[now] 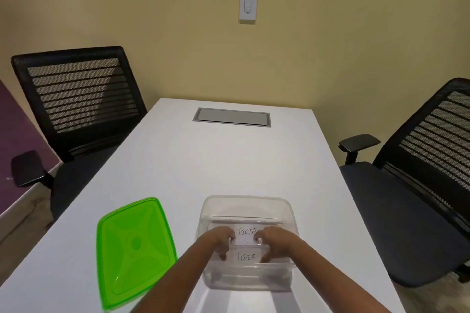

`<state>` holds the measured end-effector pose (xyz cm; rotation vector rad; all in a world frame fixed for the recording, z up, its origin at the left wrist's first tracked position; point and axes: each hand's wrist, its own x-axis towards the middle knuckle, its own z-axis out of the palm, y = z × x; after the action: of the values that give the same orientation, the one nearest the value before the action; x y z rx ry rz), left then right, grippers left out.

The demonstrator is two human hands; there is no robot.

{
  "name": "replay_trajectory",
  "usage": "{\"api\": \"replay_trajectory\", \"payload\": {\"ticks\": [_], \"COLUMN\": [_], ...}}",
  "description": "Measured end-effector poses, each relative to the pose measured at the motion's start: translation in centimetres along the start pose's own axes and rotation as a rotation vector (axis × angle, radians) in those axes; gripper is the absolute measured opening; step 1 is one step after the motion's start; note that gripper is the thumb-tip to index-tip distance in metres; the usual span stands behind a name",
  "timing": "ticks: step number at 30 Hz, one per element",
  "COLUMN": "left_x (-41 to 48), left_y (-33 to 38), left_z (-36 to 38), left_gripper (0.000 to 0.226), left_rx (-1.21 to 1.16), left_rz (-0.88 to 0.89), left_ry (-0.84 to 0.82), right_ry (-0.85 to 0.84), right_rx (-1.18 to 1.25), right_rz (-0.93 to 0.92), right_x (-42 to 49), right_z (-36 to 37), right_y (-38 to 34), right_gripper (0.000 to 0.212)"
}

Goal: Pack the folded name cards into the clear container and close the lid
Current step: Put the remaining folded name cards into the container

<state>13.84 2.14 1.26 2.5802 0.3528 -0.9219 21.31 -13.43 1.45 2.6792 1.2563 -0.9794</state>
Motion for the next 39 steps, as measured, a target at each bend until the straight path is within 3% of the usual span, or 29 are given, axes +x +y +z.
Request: {"api": "replay_trajectory", "payload": {"ticks": [14,26,28,32,34,39], "left_x": [0.7,-0.9,-1.6,-3.4,-4.2,-7.1], "left_y": [-0.6,-0.9,-1.0,-1.3,-1.6,-3.6], "left_z": [1.8,1.7,1.7,1.8,1.9,2.2], "left_gripper": [0.057,0.048,0.045,0.040,0.041,0.037], "left_rx": [-0.021,-0.038,-0.030,-0.025,-0.029,-0.022], "left_rz": [0.010,-0.012,0.023,0.115,0.159,0.185], "left_ry": [0.085,0.181,0.255,0.599,0.740,0.913], "right_ry": [0.036,0.053,0.073,0.199,0.328,0.658], "right_rx": [-0.008,-0.156,-0.164,-0.120,-0.069,0.087], "right_rz": [0.021,0.055,0.070,0.067,0.039,-0.090], "right_x": [0.5,-0.3,-0.8,-1.9,-2.5,-3.0], "right_z": [1.5,1.3,0.9,-0.1,-0.8,-1.7], "right_y": [0.2,-0.4,-0.6,-1.8,-3.1,-8.0], "right_gripper": [0.050,0.049,0.052,0.045,0.038,0.032]}}
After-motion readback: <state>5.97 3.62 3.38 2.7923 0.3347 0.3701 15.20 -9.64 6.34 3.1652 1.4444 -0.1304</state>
